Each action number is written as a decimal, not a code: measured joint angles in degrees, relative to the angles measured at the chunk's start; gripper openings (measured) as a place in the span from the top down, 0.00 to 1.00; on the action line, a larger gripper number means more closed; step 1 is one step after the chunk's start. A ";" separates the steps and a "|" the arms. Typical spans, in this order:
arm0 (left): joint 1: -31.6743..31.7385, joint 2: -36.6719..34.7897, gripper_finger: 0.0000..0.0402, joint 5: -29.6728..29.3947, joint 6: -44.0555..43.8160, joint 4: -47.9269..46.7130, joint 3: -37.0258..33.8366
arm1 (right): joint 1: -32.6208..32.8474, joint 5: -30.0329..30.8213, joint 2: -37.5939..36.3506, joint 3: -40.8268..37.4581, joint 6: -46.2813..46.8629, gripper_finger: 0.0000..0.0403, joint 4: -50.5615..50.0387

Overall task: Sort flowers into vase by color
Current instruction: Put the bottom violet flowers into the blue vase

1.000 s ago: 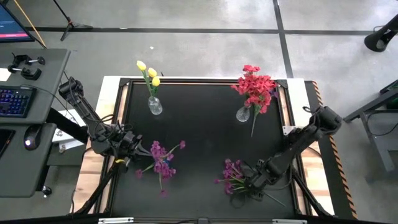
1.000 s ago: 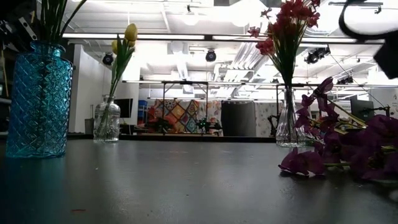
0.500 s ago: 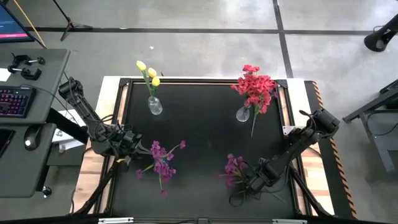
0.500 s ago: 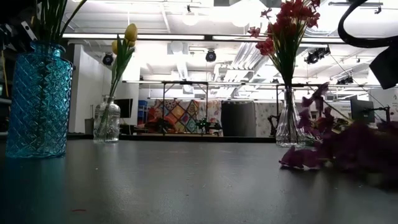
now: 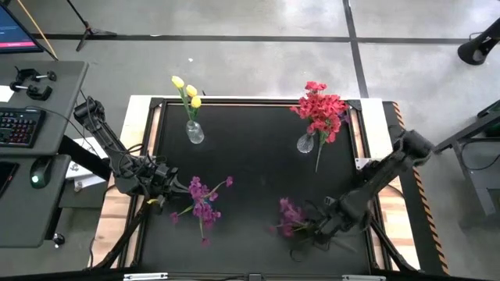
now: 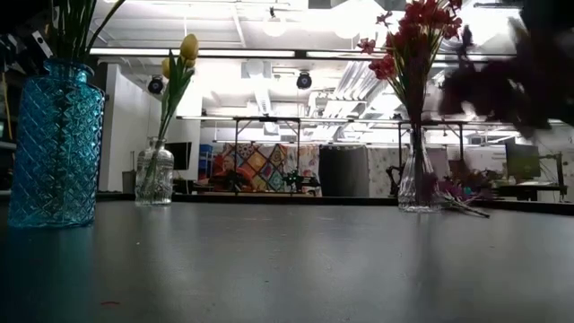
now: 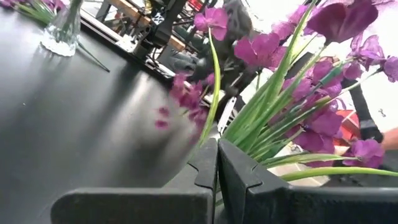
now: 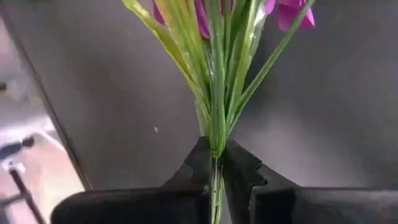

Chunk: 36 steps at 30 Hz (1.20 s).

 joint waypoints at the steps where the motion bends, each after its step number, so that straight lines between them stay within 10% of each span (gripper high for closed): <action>1: 0.00 0.01 1.00 -0.43 0.18 0.02 0.00 | -0.31 1.54 -1.83 0.25 -0.42 0.99 -0.44; 9: 0.00 -1.58 1.00 -3.83 2.16 0.37 0.00 | -8.95 14.19 -13.48 -0.13 -15.25 1.00 18.97; 25: 0.00 -16.81 1.00 -22.32 25.02 2.25 0.00 | -36.67 11.88 -10.58 0.00 -48.59 1.00 68.93; 36: 0.02 -22.23 1.00 -37.27 42.19 12.42 0.04 | -42.21 -0.69 9.40 21.32 -52.40 1.00 73.79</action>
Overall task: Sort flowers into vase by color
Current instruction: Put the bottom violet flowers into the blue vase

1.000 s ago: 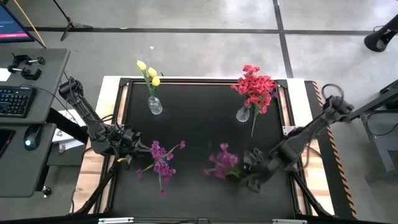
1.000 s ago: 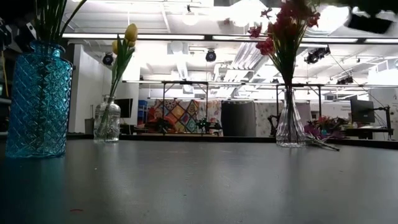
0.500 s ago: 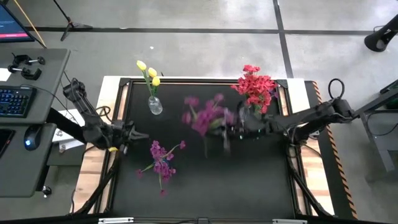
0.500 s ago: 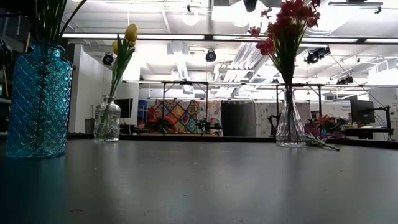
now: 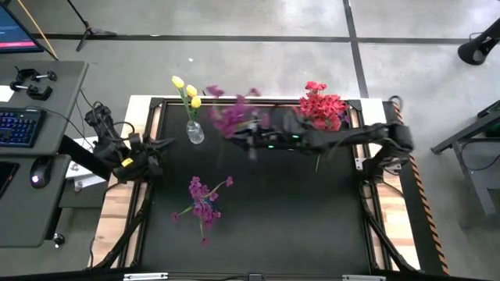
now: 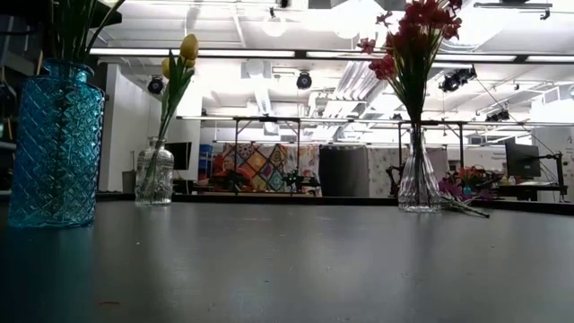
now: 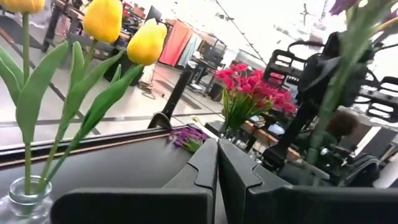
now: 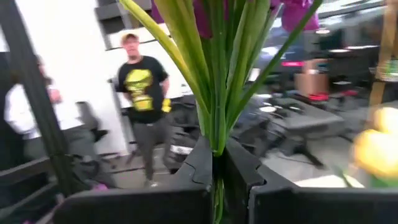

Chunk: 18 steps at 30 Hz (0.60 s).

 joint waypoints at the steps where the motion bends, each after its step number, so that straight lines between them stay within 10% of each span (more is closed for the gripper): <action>1: 0.00 -0.16 1.00 -0.01 0.52 0.03 0.00 | -0.29 -1.96 2.44 2.94 0.18 1.00 -0.01; 18: -0.02 -0.24 1.00 -0.15 2.37 -0.25 0.00 | 0.89 -19.76 26.17 29.99 9.23 1.00 -5.74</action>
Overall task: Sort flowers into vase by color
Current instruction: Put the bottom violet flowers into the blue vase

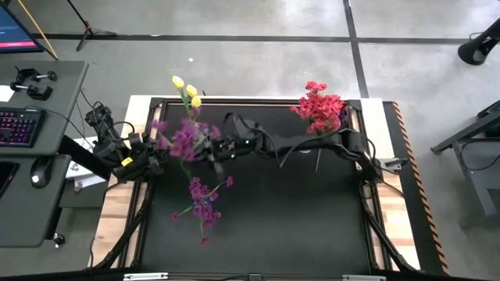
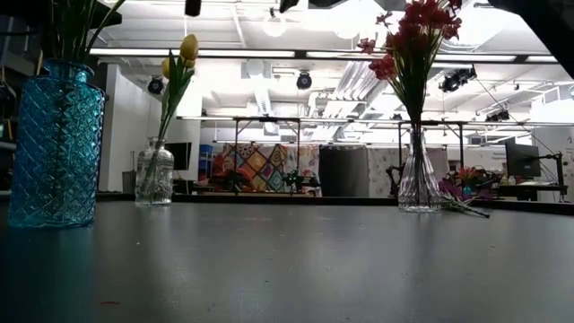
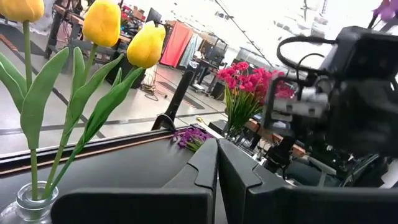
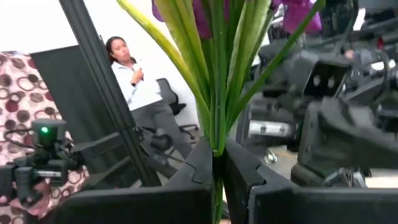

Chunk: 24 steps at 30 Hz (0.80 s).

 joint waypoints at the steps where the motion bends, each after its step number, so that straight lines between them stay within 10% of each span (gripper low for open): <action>1: 0.00 0.00 1.00 0.00 0.00 0.01 0.00 | 0.35 0.67 0.26 0.00 0.00 1.00 -0.38; 24: 0.00 0.00 1.00 -2.57 1.48 -0.07 0.00 | 2.93 7.32 1.70 0.04 -7.12 1.00 -7.98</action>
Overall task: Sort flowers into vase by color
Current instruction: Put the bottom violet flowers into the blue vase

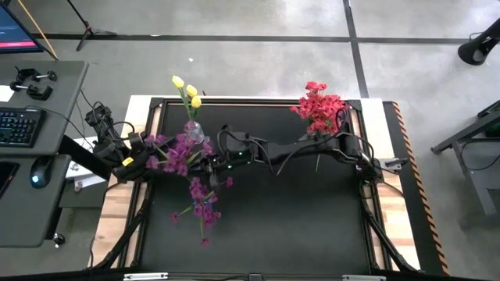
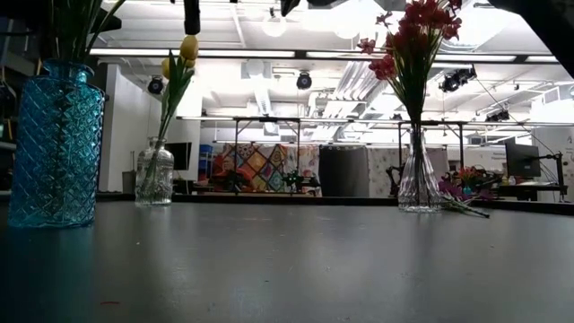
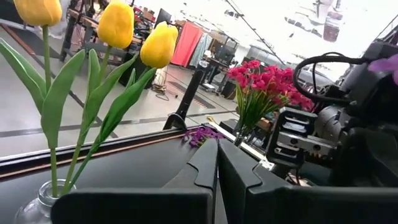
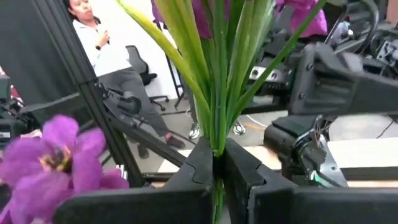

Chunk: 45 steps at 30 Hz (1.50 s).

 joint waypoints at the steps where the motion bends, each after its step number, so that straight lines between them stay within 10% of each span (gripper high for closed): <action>1: 0.00 0.00 1.00 -0.20 0.04 0.02 0.00 | 0.14 0.01 0.00 0.00 -0.24 1.00 -0.52; 45: 0.02 -0.02 1.00 -1.96 0.00 0.13 0.00 | 5.42 6.70 6.51 -0.09 -5.35 0.87 -4.79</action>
